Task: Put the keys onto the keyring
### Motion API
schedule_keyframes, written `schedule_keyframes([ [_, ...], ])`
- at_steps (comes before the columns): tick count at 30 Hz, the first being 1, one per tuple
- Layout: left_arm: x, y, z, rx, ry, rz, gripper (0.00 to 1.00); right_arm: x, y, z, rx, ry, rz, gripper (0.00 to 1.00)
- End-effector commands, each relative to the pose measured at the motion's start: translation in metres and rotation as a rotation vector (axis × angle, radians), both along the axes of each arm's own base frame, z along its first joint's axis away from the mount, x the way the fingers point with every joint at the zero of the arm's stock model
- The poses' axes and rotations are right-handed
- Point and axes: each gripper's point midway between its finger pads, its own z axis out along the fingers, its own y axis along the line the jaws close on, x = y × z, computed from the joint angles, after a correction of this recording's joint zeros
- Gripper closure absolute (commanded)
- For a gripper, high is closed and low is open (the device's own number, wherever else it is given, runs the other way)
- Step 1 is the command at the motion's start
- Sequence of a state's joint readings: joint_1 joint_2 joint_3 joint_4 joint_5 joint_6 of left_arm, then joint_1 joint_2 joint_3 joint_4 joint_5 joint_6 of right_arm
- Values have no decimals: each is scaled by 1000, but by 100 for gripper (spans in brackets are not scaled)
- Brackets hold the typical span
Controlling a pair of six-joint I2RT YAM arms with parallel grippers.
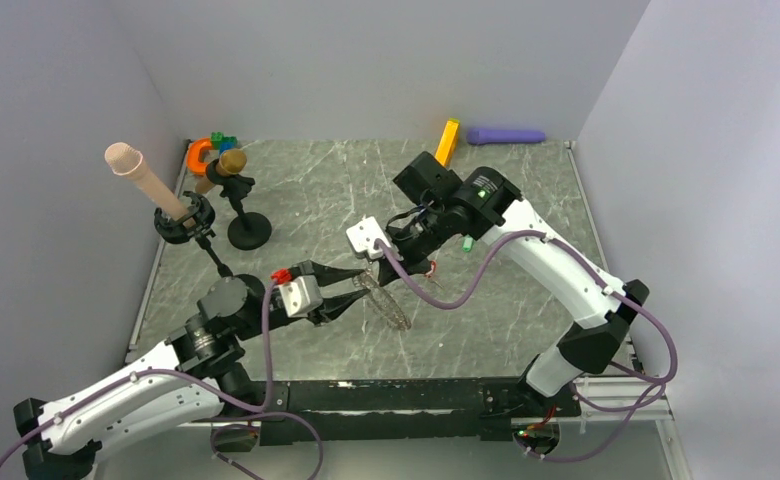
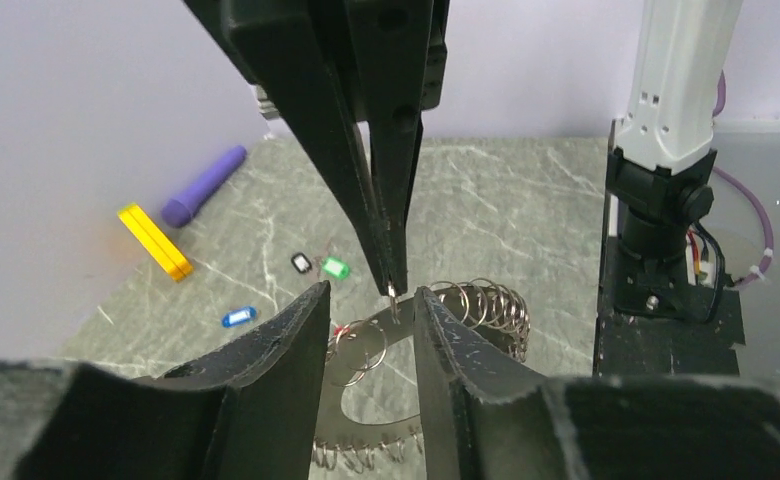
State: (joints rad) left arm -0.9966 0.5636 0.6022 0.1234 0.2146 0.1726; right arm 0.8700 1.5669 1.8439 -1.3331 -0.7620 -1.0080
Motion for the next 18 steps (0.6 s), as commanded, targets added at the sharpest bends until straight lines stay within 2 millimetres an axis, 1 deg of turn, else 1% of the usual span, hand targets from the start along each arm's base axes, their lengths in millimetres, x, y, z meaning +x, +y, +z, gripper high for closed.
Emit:
schedule_keyframes([
  [1,5,-12,-11,59,39,-8,60,5,1,9,-16,-49,-33,100],
  [7,7,-23,-11,34,56,-32,64,10,2,7,-24,-54,-66,100],
  [10,9,-26,-14,44,71,-31,67,9,2,8,-20,-49,-66,100],
  [12,10,-26,-14,47,74,-24,71,8,2,8,-18,-45,-67,100],
  [16,10,-26,-13,51,77,-24,85,8,3,8,-16,-40,-71,100],
  [18,10,-28,-16,66,90,-31,89,8,3,9,-12,-38,-75,100],
])
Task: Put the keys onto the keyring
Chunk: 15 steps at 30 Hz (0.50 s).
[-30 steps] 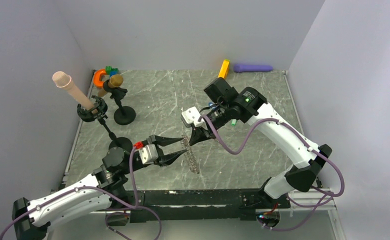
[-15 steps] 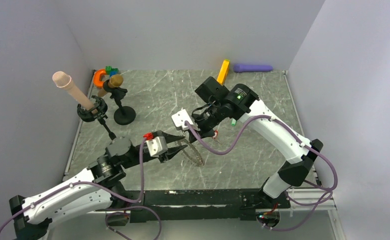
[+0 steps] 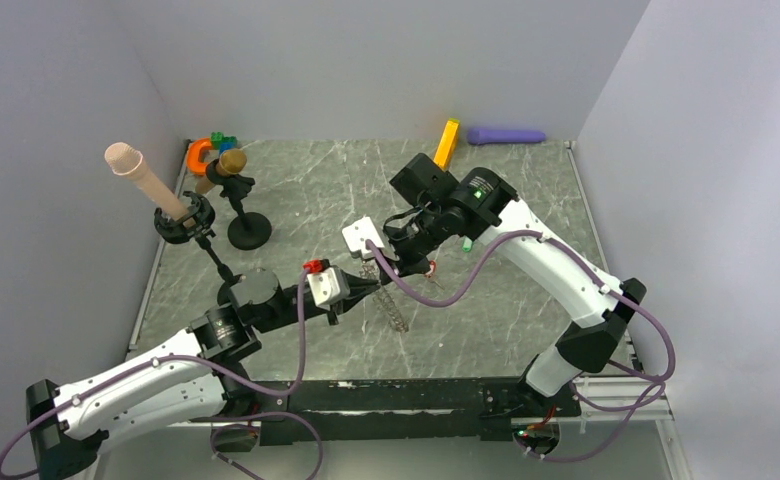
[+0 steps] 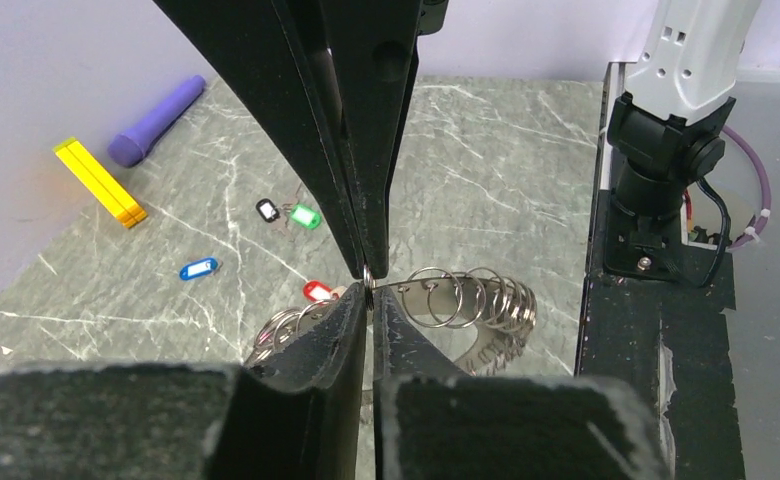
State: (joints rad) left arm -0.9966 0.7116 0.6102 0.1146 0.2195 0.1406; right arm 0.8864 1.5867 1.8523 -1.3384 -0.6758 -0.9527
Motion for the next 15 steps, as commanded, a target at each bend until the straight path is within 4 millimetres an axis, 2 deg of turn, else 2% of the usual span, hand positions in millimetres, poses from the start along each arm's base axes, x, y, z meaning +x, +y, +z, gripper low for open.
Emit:
schedule_keyframes([
  [1,-3,-5,23,-43,-11,-24,90,1,6,20,65,-30,-13,100],
  [4,-3,-6,22,-41,-1,-26,100,0,7,21,70,-22,-17,100],
  [8,2,0,28,-103,6,21,100,-1,8,20,81,-1,-32,100],
  [9,4,4,32,-141,10,46,100,-3,8,21,90,3,-35,97],
  [12,2,13,37,-241,-3,66,100,-7,7,19,101,28,-38,76],
  [15,0,19,39,-295,-16,73,100,-10,3,18,112,62,-35,68],
])
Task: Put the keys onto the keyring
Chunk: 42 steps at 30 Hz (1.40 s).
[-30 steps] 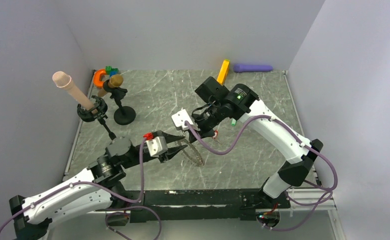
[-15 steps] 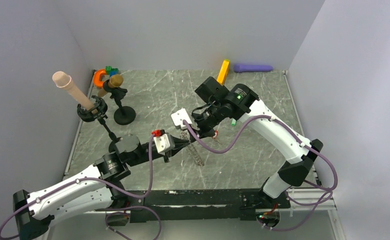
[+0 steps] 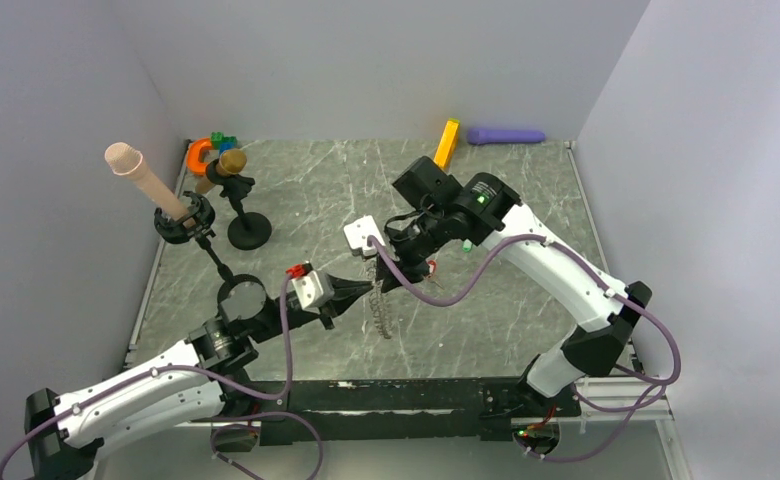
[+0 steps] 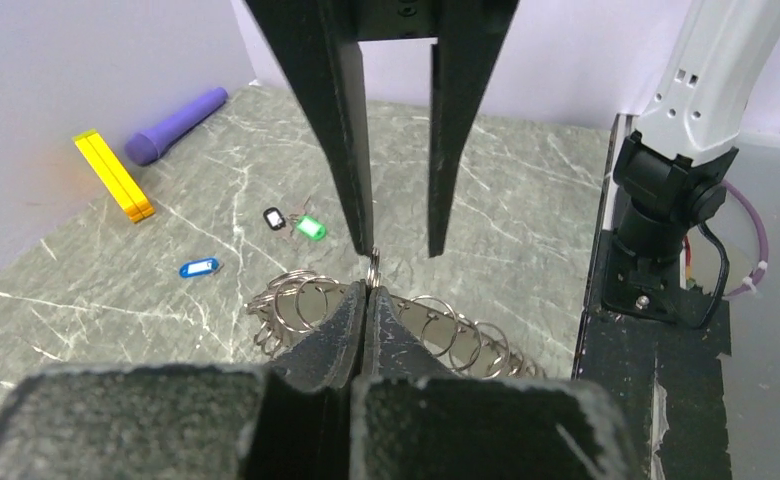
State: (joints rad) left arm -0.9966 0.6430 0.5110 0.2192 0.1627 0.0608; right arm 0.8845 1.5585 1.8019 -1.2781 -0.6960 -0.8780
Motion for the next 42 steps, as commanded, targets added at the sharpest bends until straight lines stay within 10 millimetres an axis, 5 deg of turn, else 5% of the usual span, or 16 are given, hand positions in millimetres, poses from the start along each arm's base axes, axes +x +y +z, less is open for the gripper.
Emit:
schedule_keyframes([
  [1,-2,12,45,-216,-67,29,100,-8,0,20,104,35,10,66],
  [11,-9,16,56,-326,-81,4,100,7,4,29,241,117,2,60],
  [20,-7,15,58,-361,-84,12,100,2,16,47,323,190,53,62],
  [30,-6,18,61,-389,-89,24,100,2,16,39,306,199,50,84],
  [33,-6,17,60,-383,-86,20,100,3,15,38,301,185,51,100],
  [35,-6,15,57,-368,-76,17,100,5,14,38,291,165,49,100],
  [36,-5,14,55,-354,-64,15,98,6,14,37,278,153,42,100],
  [39,-5,12,47,-284,-22,19,63,11,10,34,229,94,34,100],
  [42,-5,14,41,-201,0,25,56,12,5,29,177,23,52,100],
])
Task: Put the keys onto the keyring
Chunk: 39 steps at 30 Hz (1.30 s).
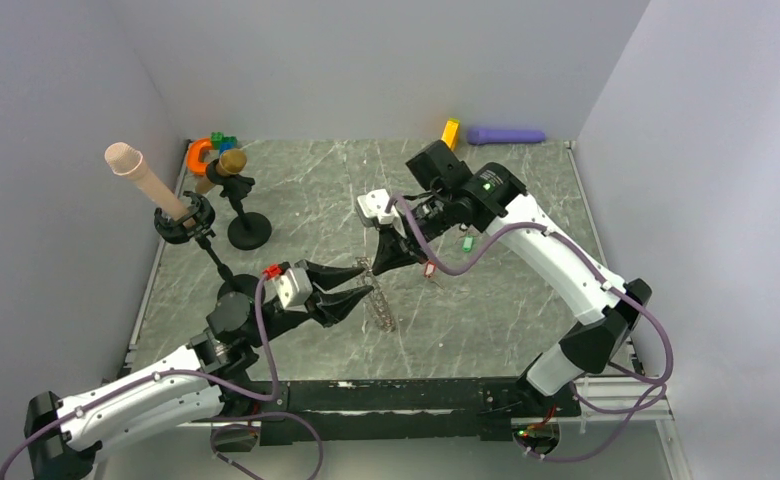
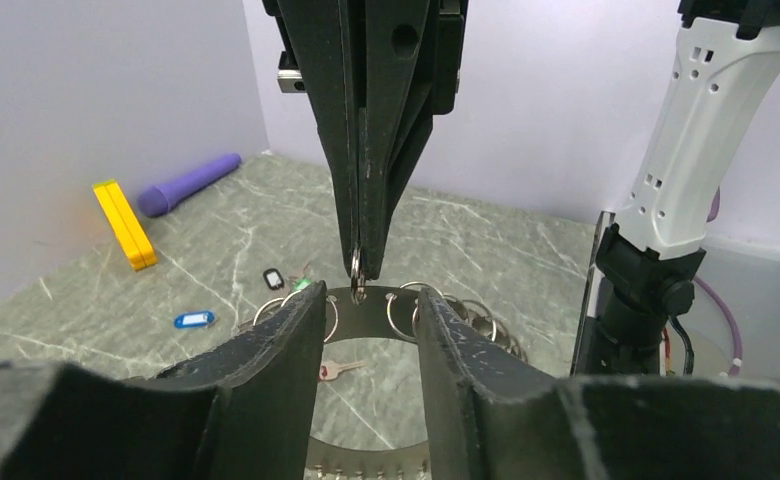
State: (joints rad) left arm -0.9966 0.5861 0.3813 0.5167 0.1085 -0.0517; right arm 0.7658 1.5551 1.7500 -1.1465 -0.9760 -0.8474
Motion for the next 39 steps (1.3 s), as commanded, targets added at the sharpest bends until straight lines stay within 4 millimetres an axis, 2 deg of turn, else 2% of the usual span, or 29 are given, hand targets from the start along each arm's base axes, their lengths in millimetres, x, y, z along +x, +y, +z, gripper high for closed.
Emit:
schedule_keyframes([
  [1,-4,4,10,83,28,-6,55,1,-8,5,-43,-146,34,100],
  [6,-2,0,6,209,20,-9,57,0,-10,-4,-117,-244,63,100],
  [11,2,-11,3,281,19,-29,61,2,-8,-3,-149,-282,56,100],
  [21,1,-19,-3,301,21,-59,65,2,-8,-3,-153,-271,47,100],
  [23,0,-20,-3,301,20,-68,72,1,-8,-3,-151,-266,48,100],
  [26,0,-23,-3,303,21,-77,95,0,-8,-4,-150,-256,51,100],
  [27,1,-23,-3,303,24,-74,100,-1,-8,-4,-148,-255,52,100],
  [31,4,-21,-2,296,31,-50,100,-5,-9,-4,-142,-244,60,100],
  [34,5,-13,8,225,8,-17,100,-7,-8,-5,-130,-219,48,100],
  [36,3,-7,15,156,-12,-3,100,-8,-8,-5,-117,-196,31,85],
  [38,1,-1,18,109,-19,7,100,-7,-9,-6,-100,-142,10,63],
  [39,0,1,20,88,-22,9,100,-6,-11,-4,-80,-113,0,58],
])
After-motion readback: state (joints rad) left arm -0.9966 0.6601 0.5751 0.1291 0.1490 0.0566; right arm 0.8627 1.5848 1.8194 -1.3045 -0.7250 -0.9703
